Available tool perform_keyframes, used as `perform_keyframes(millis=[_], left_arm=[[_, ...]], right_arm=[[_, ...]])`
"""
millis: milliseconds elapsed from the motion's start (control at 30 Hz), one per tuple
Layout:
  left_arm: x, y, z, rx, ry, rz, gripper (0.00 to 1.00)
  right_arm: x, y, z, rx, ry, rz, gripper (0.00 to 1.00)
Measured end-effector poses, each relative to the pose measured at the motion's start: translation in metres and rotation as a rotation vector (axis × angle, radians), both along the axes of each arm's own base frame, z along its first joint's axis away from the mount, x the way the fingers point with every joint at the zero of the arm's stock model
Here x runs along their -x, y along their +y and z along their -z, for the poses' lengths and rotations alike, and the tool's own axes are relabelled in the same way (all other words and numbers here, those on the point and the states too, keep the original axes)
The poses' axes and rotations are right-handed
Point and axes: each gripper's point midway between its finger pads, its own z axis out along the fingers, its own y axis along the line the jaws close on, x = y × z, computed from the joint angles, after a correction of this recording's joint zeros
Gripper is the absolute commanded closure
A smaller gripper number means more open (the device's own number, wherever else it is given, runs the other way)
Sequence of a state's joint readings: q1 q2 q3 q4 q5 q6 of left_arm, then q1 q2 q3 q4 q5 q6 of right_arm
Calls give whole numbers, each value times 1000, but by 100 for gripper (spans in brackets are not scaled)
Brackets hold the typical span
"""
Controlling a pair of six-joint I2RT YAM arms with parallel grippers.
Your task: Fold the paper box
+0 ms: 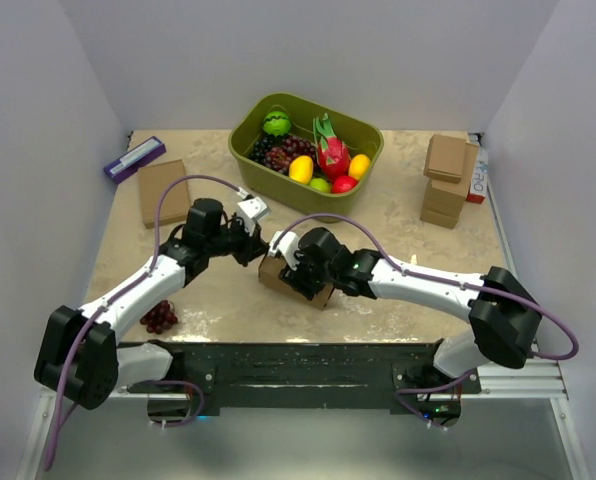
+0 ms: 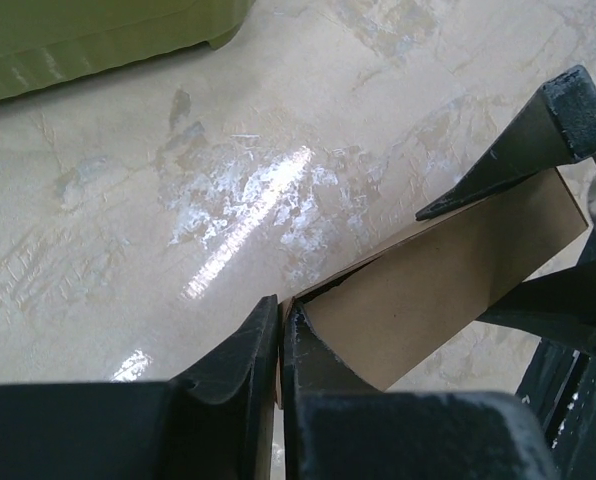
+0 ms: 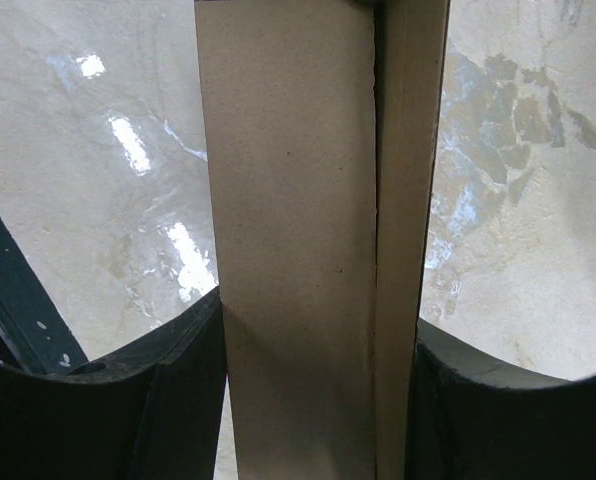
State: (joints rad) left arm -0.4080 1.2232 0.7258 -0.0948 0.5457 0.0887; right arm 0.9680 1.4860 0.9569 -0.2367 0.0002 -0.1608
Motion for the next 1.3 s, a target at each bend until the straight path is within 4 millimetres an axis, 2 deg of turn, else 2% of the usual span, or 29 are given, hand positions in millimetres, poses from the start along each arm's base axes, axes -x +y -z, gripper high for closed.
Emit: perform_keyframes(millis=[133, 267, 367, 533, 633, 800, 900, 1067, 1167, 1200, 1300], left_arm=[[-3, -1, 2, -25, -11, -21, 94], [-5, -1, 3, -33, -9, -42, 95], [-5, 0, 3, -34, -2, -56, 98], [-6, 4, 8, -49, 19, -91, 99], [-6, 9, 12, -66, 35, -118, 99], [-8, 12, 12, -73, 36, -141, 99], [-9, 13, 13, -75, 41, -151, 99], [-8, 13, 13, -78, 41, -153, 99], [-8, 14, 13, -81, 42, -155, 99], [-7, 14, 14, -83, 45, -156, 99], [-5, 14, 16, -88, 55, -154, 99]], right_arm=[[-2, -3, 1, 18, -14, 16, 43], [-3, -4, 1, 26, -21, 23, 43], [-4, -5, 2, 31, -27, 28, 38], [-11, -6, 1, 30, -47, 67, 12], [-18, -12, 0, 29, -51, 139, 4], [-17, -21, -14, -37, -34, 247, 1], [-15, -28, -31, -97, -34, 321, 1], [-18, -46, -72, -241, -52, 500, 4], [-17, -56, -94, -337, -60, 572, 18], [-16, -58, -101, -365, -59, 589, 28], [-12, -57, -110, -415, -46, 606, 40]])
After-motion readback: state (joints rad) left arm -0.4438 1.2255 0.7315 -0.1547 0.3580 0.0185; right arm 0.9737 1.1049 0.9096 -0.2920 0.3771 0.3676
